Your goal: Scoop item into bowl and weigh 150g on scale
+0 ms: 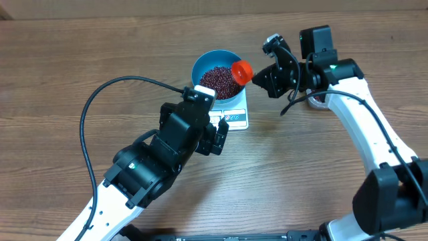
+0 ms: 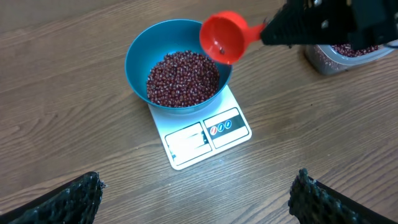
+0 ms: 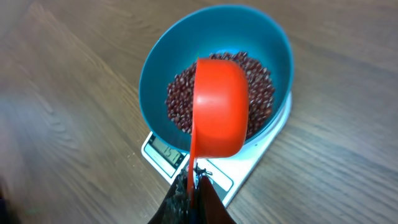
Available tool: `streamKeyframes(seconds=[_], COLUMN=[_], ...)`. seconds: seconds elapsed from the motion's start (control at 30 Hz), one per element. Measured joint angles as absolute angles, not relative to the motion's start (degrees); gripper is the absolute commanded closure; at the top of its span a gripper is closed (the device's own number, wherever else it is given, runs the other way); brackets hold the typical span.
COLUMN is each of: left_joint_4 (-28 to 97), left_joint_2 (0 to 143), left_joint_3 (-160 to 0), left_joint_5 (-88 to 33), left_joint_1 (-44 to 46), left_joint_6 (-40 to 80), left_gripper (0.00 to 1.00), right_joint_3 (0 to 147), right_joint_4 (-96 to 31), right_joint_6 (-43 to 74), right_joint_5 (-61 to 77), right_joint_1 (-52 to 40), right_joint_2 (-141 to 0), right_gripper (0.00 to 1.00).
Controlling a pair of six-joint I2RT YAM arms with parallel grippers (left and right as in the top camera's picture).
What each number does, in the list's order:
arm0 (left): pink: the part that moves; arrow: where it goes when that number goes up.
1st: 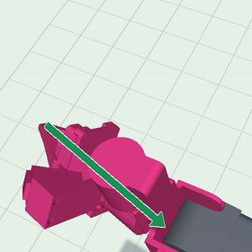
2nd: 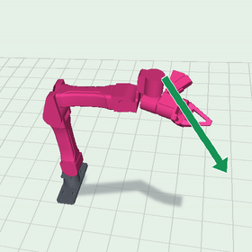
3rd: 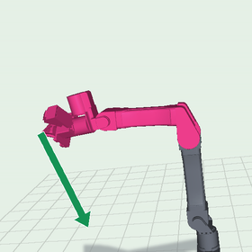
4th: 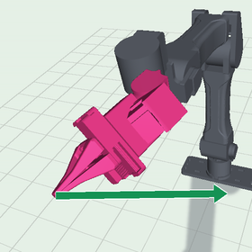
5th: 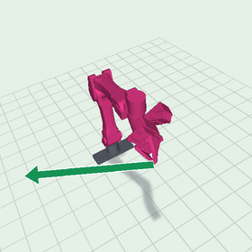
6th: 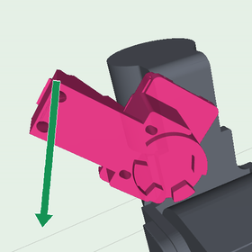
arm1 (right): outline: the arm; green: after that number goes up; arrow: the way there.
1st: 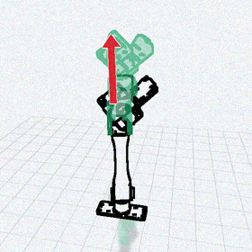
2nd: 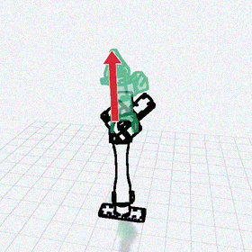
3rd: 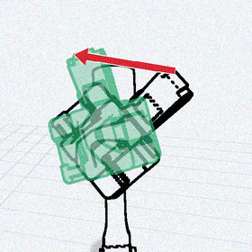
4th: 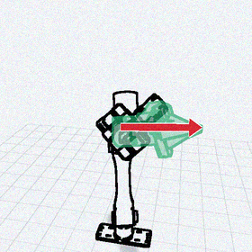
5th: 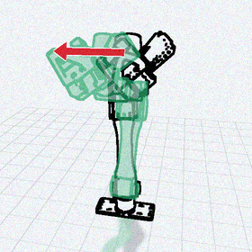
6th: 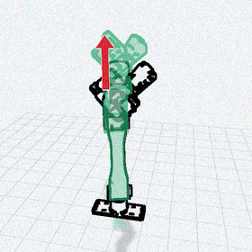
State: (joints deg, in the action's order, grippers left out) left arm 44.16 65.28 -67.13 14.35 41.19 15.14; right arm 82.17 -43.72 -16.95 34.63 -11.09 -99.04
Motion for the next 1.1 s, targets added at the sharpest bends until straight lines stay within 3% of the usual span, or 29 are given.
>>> streamKeyframes(seconds=[0.5,1.1], left_joint_4=[44.2,44.2], left_joint_2=[65.3,65.3], left_joint_3=[-67.1,-67.1], left_joint_5=[14.3,14.3], left_joint_1=[41.2,41.2], left_joint_6=[15.1,15.1], left_gripper=[0.01,0.01], right_joint_3=[82.2,82.2], right_joint_4=[-39.6,-28.2], right_joint_6=[-20.0,-21.0], right_joint_5=[31.9,25.5], right_joint_1=[-17.8,-17.6], right_joint_2=[-102.2,-107.7], right_gripper=[0.96,0.96])
